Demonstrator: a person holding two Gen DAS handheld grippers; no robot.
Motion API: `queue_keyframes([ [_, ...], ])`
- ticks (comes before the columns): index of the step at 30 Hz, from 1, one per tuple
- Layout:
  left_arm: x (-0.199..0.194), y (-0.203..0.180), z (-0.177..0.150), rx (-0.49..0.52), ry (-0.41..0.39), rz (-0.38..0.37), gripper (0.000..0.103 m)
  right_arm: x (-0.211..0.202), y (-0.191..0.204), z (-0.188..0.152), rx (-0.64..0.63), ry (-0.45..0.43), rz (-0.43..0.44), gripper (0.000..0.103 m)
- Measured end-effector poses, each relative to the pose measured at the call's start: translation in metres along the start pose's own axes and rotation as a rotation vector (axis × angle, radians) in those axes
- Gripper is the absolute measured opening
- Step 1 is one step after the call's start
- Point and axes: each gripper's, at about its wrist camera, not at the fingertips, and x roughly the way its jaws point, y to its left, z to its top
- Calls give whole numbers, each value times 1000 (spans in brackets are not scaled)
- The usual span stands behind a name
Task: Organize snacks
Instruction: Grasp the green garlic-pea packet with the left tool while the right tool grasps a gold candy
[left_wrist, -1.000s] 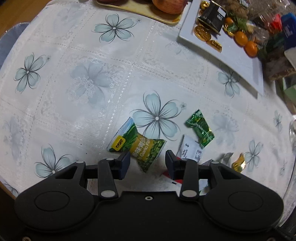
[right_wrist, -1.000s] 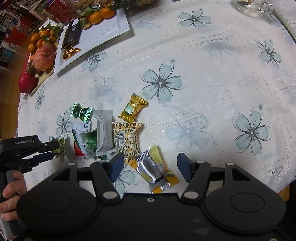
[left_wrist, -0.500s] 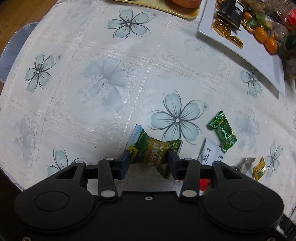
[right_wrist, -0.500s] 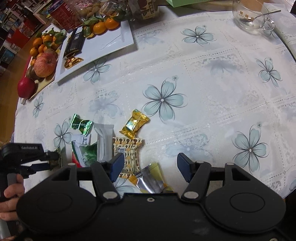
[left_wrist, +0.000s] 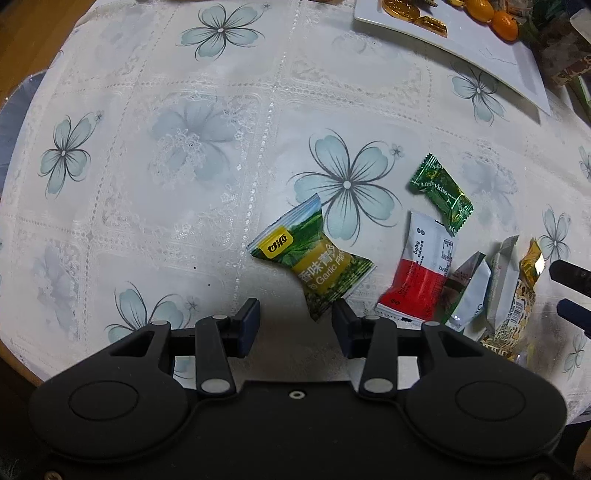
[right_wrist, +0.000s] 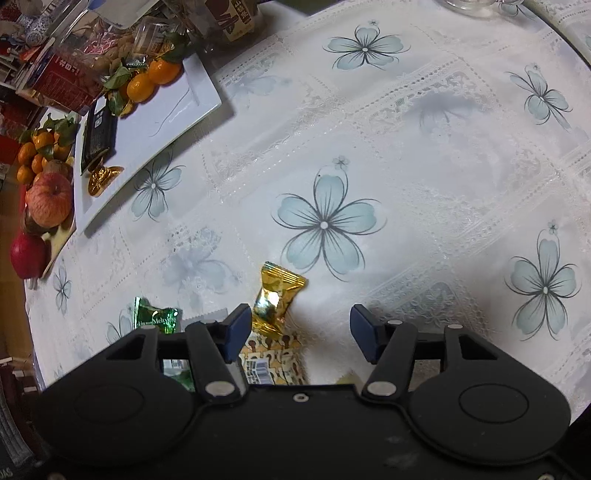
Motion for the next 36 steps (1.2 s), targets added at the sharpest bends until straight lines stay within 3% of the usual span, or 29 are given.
queue_keyframes([
  [3, -10, 15, -1, -27, -15, -52, 50, 8, 12, 1, -4, -26, -22, 59],
  [8, -22, 28, 5, -59, -43, -78, 49, 28, 26, 0, -34, 4, -73, 41],
  [10, -23, 30, 6, -70, -48, -81, 49, 27, 32, -4, -74, -23, -101, 29],
  [23, -14, 32, 14, -247, -44, -185, 49, -8, 31, -15, -150, -61, -42, 29],
  [30, 1, 17, 20, -259, -39, -97, 50, -18, 34, -28, -217, -52, -26, 29],
  [36, 10, 11, 22, -263, -45, -71, 49, -24, 40, -41, -294, -72, -36, 29],
])
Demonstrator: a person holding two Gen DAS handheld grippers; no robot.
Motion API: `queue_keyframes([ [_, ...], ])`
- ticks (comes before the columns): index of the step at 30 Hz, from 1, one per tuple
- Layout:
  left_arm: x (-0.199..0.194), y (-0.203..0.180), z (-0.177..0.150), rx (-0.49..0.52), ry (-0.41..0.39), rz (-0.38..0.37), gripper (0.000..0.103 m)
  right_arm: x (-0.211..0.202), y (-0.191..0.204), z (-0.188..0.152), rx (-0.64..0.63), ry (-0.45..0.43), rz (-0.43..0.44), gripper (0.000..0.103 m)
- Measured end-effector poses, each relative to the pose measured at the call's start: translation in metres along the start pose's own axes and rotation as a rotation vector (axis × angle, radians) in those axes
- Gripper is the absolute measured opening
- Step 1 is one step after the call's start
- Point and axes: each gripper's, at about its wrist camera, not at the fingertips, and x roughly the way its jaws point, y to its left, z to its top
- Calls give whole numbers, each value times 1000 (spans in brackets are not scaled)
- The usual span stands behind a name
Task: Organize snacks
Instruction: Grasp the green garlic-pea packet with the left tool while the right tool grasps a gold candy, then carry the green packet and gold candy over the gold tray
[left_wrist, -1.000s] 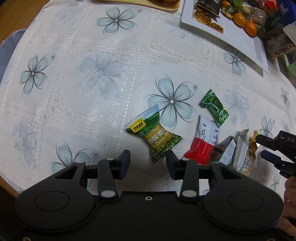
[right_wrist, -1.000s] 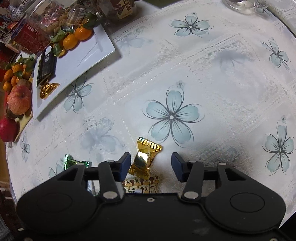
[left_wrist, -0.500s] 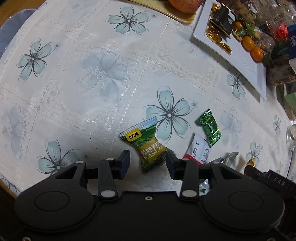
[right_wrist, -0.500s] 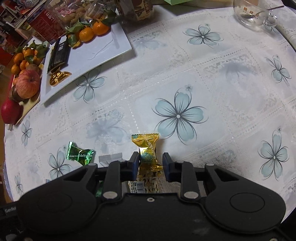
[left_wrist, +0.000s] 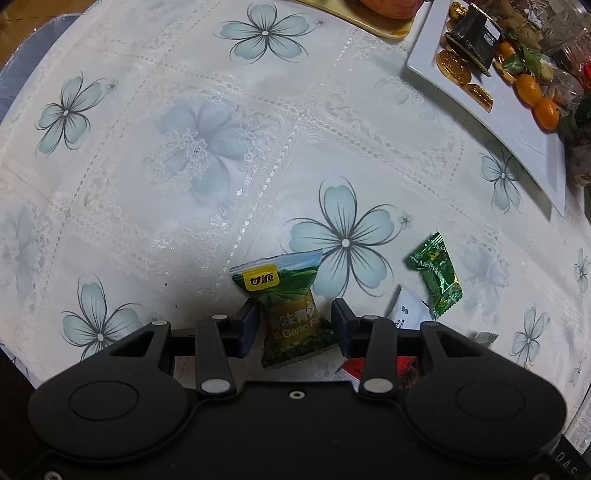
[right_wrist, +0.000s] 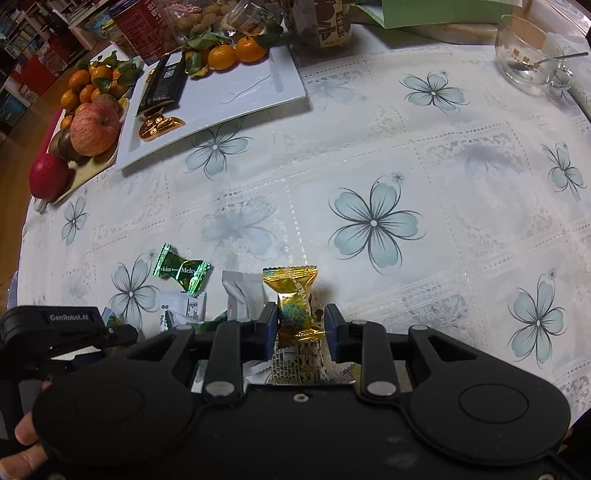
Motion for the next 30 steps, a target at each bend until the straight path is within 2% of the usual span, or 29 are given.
queue_keyframes([
  [1, 0, -1, -1, 8, -8, 6, 46, -1, 1, -1, -12, -2, 3, 29],
  [2, 0, -3, -2, 19, -16, 19, 38, -2, 2, -3, -21, -3, 6, 29],
  [4, -3, -5, -4, 43, -31, 28, 35, -4, 4, -5, -36, -4, 12, 29],
  [11, -34, -4, -34, 96, -89, -1, 34, -31, 3, -17, -80, -69, 73, 29],
  [14, -58, -3, -60, 141, -139, -24, 34, -51, -4, -25, -90, -111, 140, 29],
  [17, -81, 4, -95, 183, -212, -41, 34, -73, -12, -40, -111, -180, 164, 29],
  [20, -92, 12, -129, 234, -237, -34, 34, -91, -27, -62, -108, -231, 187, 29],
  [23, -97, 24, -162, 270, -235, -26, 34, -98, -42, -91, -72, -211, 228, 29],
  [27, -103, 42, -201, 303, -245, -25, 34, -103, -56, -137, -59, -200, 199, 29],
  [30, -107, 56, -228, 305, -244, -50, 34, -108, -67, -169, -55, -187, 218, 29],
])
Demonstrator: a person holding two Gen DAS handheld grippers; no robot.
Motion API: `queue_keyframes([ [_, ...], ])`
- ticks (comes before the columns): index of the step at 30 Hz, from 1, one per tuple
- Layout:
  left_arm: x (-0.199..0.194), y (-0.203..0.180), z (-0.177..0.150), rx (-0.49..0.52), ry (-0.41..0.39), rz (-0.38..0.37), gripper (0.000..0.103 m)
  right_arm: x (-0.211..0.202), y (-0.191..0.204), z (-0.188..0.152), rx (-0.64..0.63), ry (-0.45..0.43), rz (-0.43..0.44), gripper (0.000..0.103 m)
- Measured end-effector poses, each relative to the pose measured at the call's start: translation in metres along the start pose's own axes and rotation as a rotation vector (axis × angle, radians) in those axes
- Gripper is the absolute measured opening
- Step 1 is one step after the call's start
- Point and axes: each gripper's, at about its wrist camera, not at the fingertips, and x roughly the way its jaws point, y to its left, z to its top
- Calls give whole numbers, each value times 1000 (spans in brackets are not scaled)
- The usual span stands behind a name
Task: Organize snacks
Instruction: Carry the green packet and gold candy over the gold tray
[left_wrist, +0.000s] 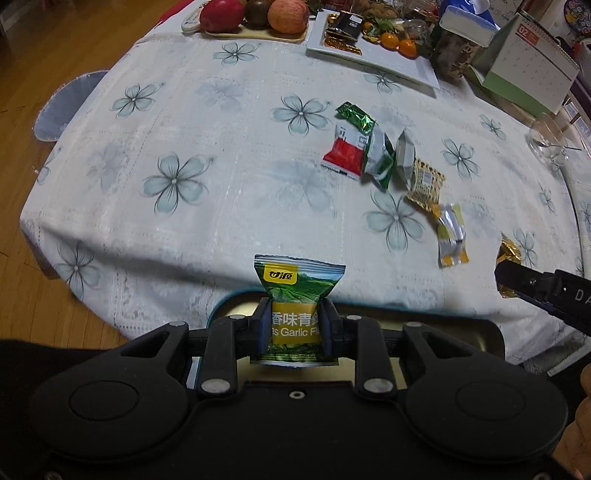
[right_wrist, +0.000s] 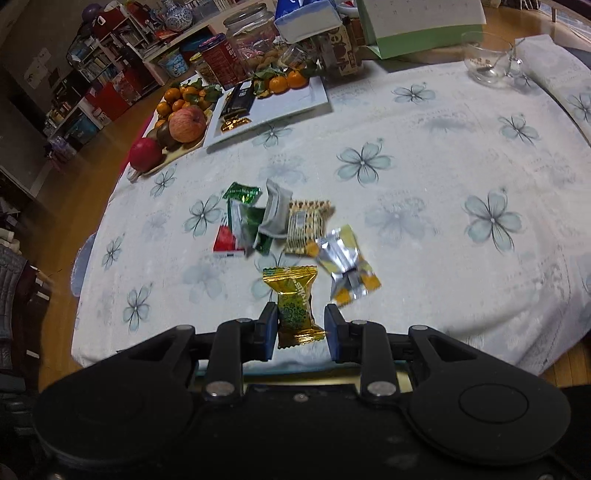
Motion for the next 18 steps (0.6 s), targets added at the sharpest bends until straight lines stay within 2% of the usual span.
queue_keyframes([
  [4, -12, 4, -32, 24, -33, -15, 34, -19, -6, -38, -5, -17, 6, 29],
  [12, -26, 15, -80, 108, -163, 44, 34, -56, -17, -98, -33, -84, 3, 29],
  [18, -27, 27, -93, 58, -187, 0, 34, -71, -18, -128, -50, -113, 10, 29],
])
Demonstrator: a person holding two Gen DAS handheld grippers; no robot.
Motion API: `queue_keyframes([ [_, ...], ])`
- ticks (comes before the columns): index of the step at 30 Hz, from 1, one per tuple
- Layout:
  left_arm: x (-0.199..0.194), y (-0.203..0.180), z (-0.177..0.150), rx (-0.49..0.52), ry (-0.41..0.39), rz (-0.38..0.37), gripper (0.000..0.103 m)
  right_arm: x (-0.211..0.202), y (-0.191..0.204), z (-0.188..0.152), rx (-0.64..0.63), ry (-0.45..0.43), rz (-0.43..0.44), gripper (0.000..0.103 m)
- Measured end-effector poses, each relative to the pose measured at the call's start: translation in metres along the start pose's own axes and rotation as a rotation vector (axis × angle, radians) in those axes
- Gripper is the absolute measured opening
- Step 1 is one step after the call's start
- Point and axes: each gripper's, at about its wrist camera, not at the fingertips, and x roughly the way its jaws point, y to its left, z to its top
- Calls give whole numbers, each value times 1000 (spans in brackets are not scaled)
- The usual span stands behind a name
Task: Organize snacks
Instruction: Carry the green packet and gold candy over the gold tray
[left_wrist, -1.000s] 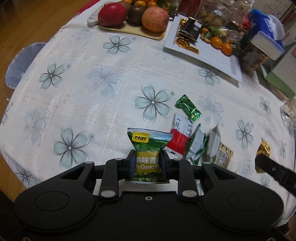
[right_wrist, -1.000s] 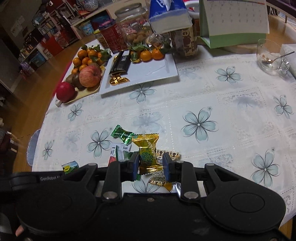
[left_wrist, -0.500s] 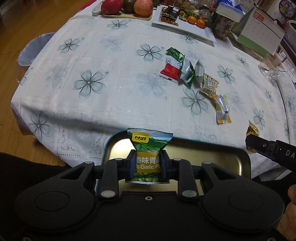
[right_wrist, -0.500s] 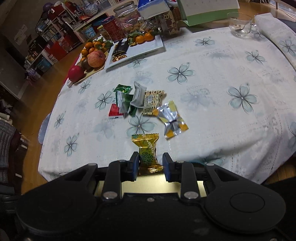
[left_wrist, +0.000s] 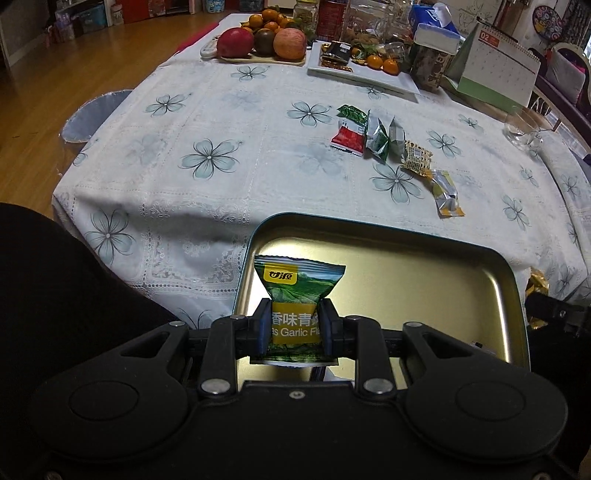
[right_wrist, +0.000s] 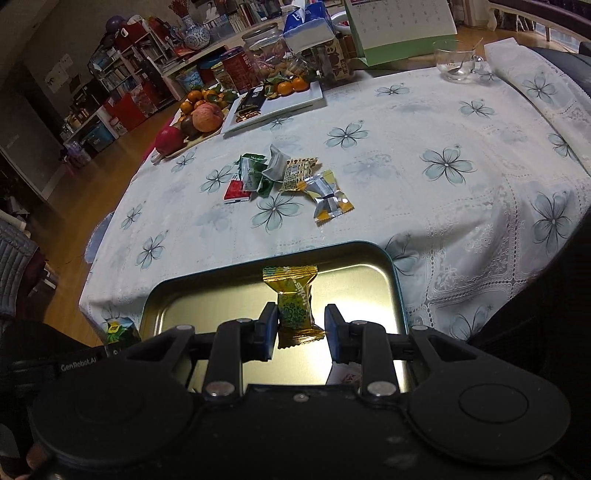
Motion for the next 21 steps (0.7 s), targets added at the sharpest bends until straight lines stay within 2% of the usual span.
queue_keyframes([
  [3, 0, 0, 0, -12, -10, 3, 34, -3, 7, -9, -35, -13, -12, 29],
  [8, 7, 4, 1, -64, 23, -20, 35, 1, 16, -14, -77, -2, -23, 29],
  [16, 10, 9, 3, -114, 30, -34, 35, 6, 20, -15, -82, 14, -31, 29],
  [21, 13, 8, 3, -112, 43, -31, 35, 10, 22, -14, -86, 28, -27, 29],
])
